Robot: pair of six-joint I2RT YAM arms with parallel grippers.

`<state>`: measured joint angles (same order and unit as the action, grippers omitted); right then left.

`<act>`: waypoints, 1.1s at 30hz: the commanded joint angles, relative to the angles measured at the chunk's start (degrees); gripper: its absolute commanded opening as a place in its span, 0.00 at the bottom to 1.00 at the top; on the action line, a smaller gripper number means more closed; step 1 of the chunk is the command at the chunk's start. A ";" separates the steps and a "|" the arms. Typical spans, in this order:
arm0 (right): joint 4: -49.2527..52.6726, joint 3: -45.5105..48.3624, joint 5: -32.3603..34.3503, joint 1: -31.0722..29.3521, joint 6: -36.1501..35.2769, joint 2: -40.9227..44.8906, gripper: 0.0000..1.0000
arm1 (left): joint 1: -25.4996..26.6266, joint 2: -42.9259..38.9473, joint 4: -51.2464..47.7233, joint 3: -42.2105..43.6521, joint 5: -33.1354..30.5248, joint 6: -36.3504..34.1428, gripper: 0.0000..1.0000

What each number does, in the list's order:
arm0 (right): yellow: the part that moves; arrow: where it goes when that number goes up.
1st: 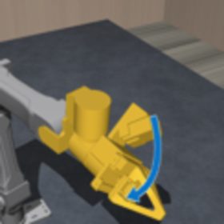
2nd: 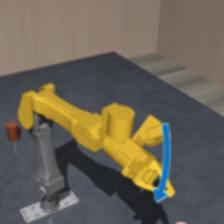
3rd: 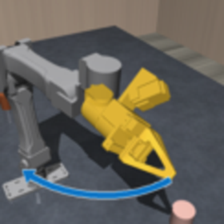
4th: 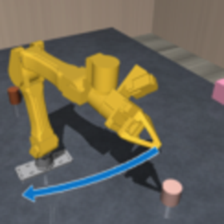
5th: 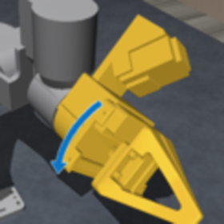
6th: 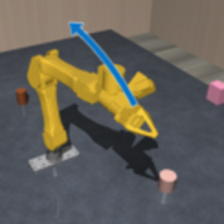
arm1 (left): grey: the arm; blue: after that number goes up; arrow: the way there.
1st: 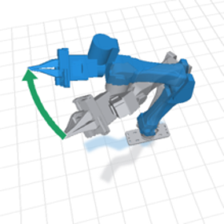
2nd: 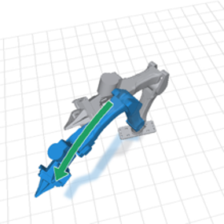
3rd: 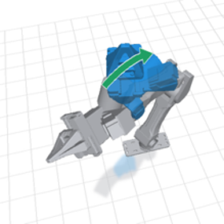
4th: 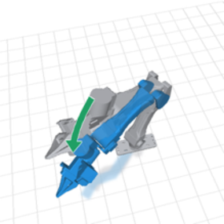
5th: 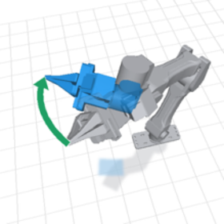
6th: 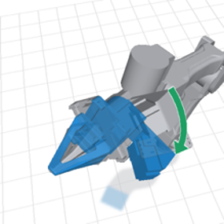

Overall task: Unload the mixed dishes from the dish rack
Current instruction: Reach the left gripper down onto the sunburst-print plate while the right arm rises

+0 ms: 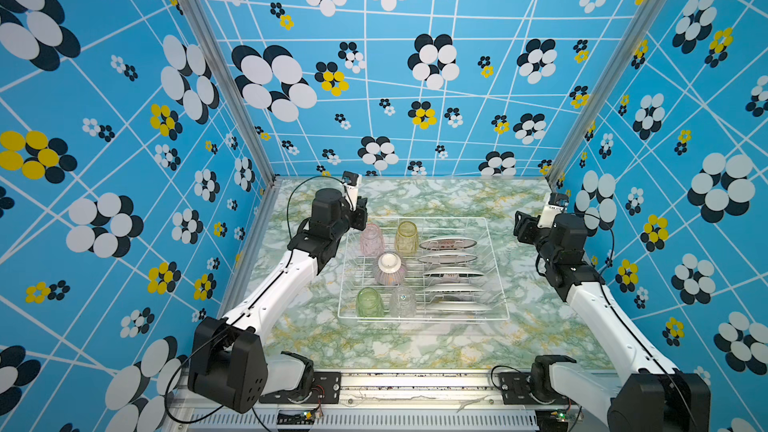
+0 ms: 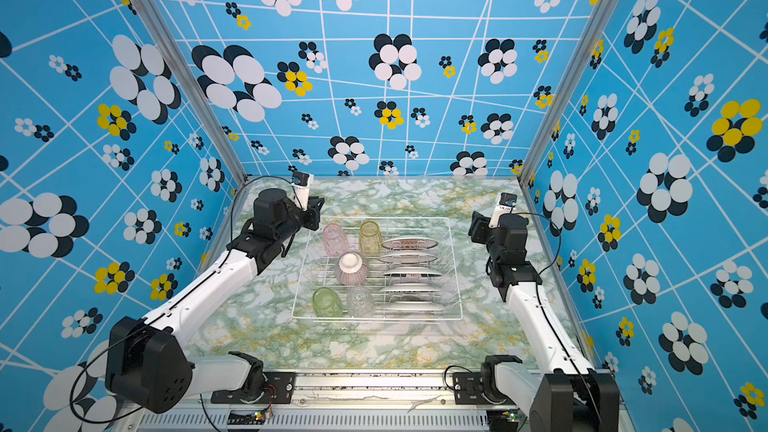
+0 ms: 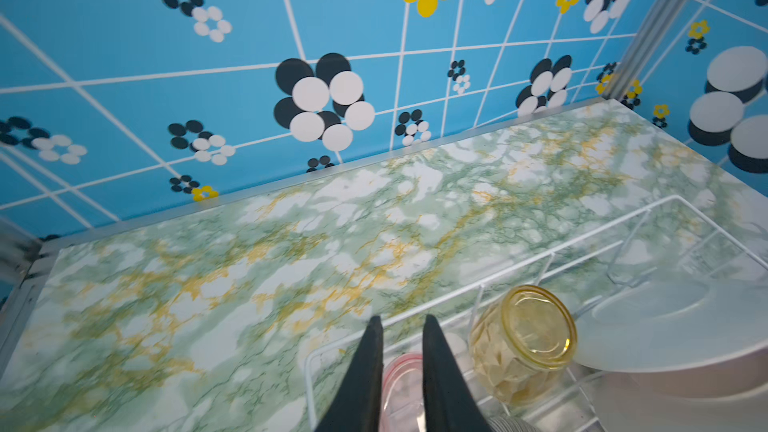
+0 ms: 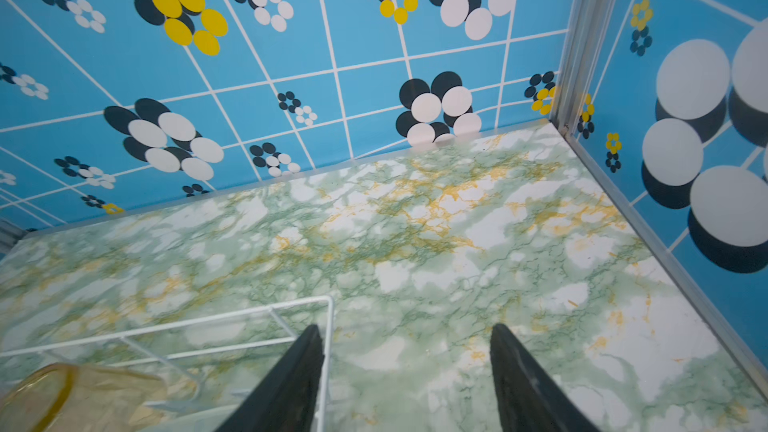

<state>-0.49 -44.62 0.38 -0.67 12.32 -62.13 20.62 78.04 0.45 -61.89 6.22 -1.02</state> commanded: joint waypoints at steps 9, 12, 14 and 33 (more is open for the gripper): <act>31.11 -14.17 -9.65 -4.88 2.13 -5.03 0.62 | 15.13 10.50 -23.46 -17.26 10.82 -18.01 0.21; 31.14 -15.30 -9.79 -5.49 2.15 -6.87 0.62 | 18.67 13.71 -26.90 -21.42 8.64 -21.78 0.21; 31.14 -16.22 -10.12 -8.08 2.10 -8.10 0.62 | 20.80 16.37 -29.96 -24.58 7.17 -24.06 0.21; 30.14 -17.76 -10.48 -9.97 0.98 -10.07 0.63 | 26.31 32.08 -37.02 -40.25 0.73 -33.85 0.24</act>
<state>29.45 -61.12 -9.39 -10.35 14.17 -71.81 46.48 108.66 -34.41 -99.35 7.68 -32.60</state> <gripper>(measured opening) 0.632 0.237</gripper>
